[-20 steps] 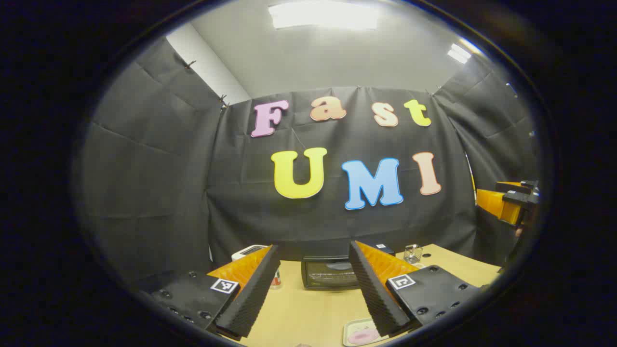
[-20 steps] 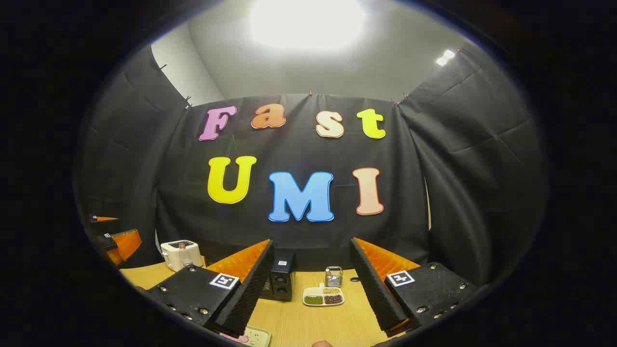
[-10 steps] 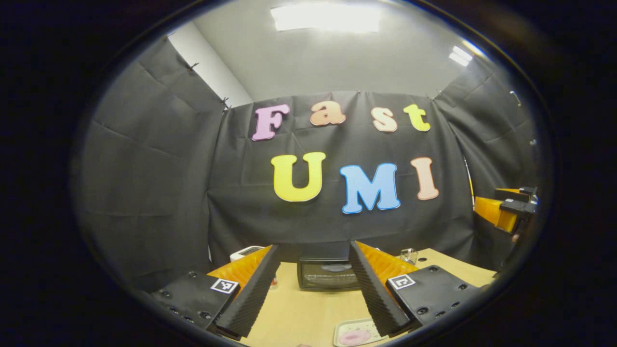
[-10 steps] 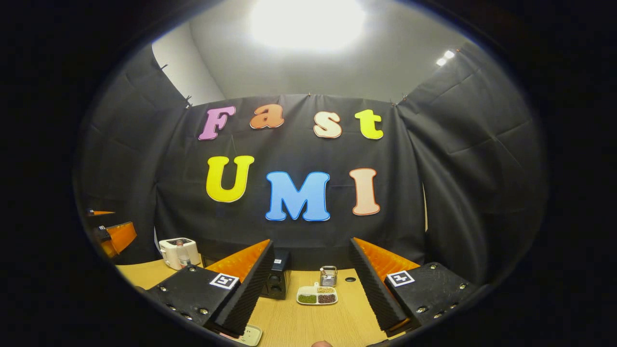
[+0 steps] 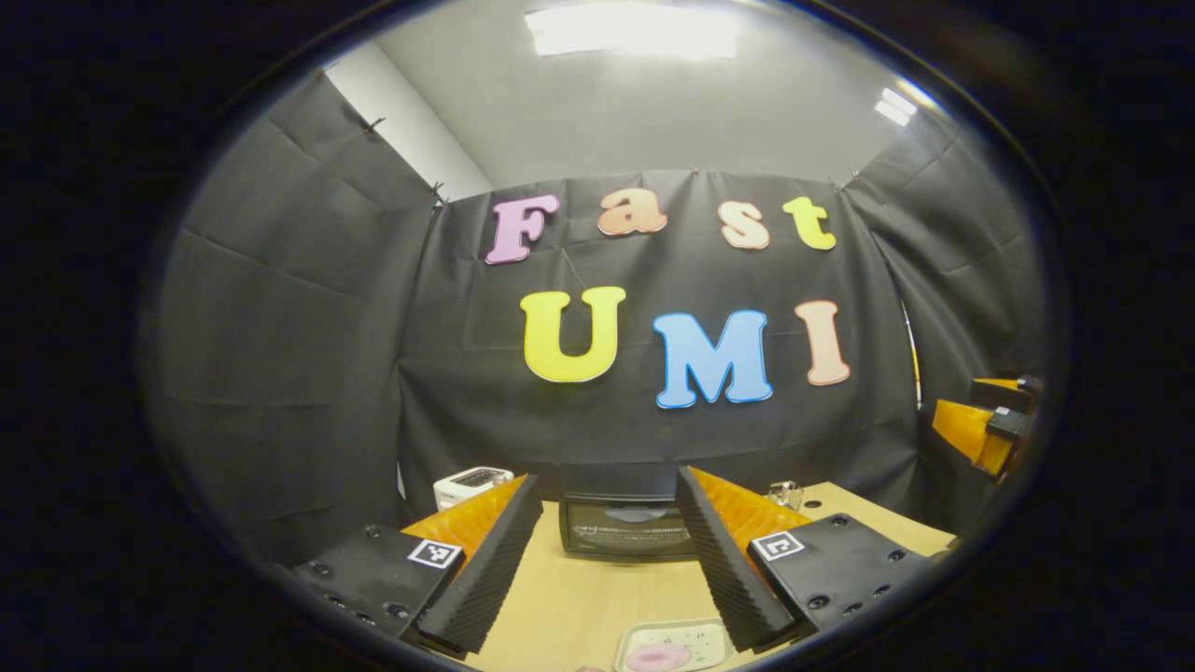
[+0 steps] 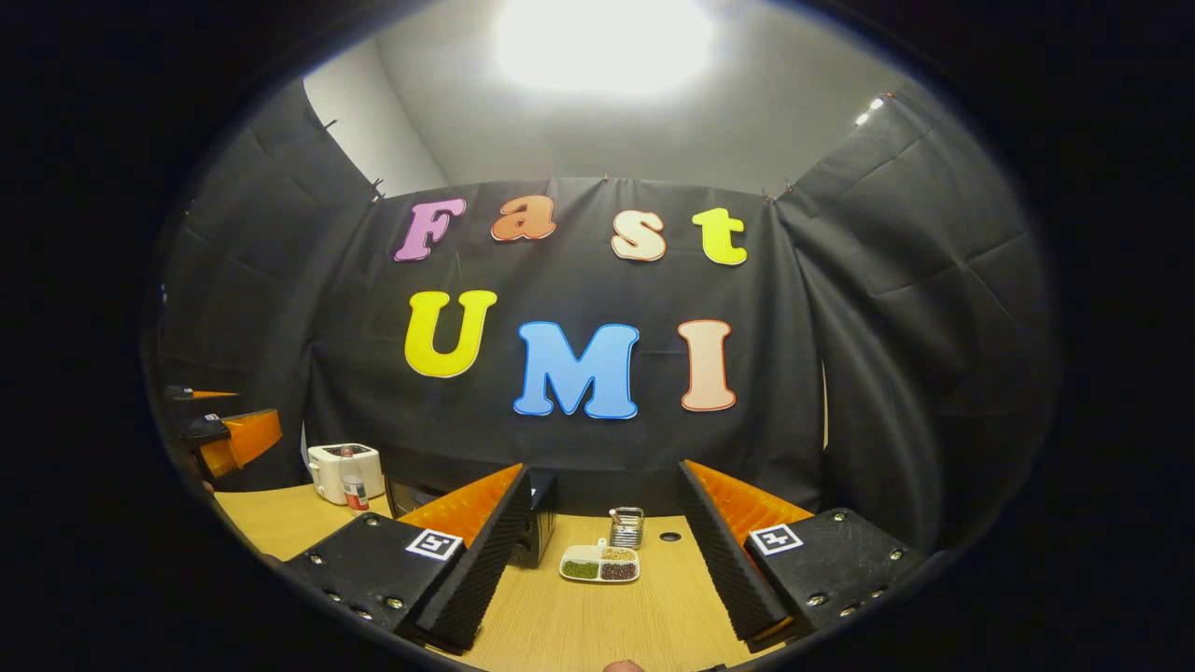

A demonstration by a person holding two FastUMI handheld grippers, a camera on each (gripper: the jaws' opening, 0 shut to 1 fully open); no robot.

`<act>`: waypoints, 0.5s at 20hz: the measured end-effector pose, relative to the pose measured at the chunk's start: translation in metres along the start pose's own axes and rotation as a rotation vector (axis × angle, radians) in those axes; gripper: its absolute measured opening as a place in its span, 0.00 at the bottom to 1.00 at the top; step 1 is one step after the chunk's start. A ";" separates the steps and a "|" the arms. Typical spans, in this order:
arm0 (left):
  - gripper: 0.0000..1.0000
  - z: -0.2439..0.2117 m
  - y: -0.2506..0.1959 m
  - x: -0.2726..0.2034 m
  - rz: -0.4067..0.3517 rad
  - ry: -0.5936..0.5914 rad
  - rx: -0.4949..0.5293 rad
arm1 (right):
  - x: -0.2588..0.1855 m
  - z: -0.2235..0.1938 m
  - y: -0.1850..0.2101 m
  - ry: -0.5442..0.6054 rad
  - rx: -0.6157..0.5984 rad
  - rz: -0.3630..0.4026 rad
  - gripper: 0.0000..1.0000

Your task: Open the electric oven with the left hand, put the food in, and close the electric oven.

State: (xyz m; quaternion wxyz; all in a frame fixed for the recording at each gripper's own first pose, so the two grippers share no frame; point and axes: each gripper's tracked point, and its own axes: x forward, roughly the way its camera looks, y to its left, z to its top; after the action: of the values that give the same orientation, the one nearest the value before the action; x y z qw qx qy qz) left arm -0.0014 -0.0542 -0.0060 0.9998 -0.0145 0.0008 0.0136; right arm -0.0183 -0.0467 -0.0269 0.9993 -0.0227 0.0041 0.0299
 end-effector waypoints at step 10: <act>1.00 -0.030 -0.021 0.091 -0.032 0.039 0.006 | 0.012 -0.008 -0.022 0.014 0.018 -0.034 0.96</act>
State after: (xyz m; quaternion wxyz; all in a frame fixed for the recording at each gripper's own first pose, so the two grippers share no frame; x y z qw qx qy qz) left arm 0.0897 -0.0734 -0.0357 0.9997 -0.0119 0.0202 -0.0025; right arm -0.0053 -0.0680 -0.0345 0.9998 -0.0140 0.0108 0.0125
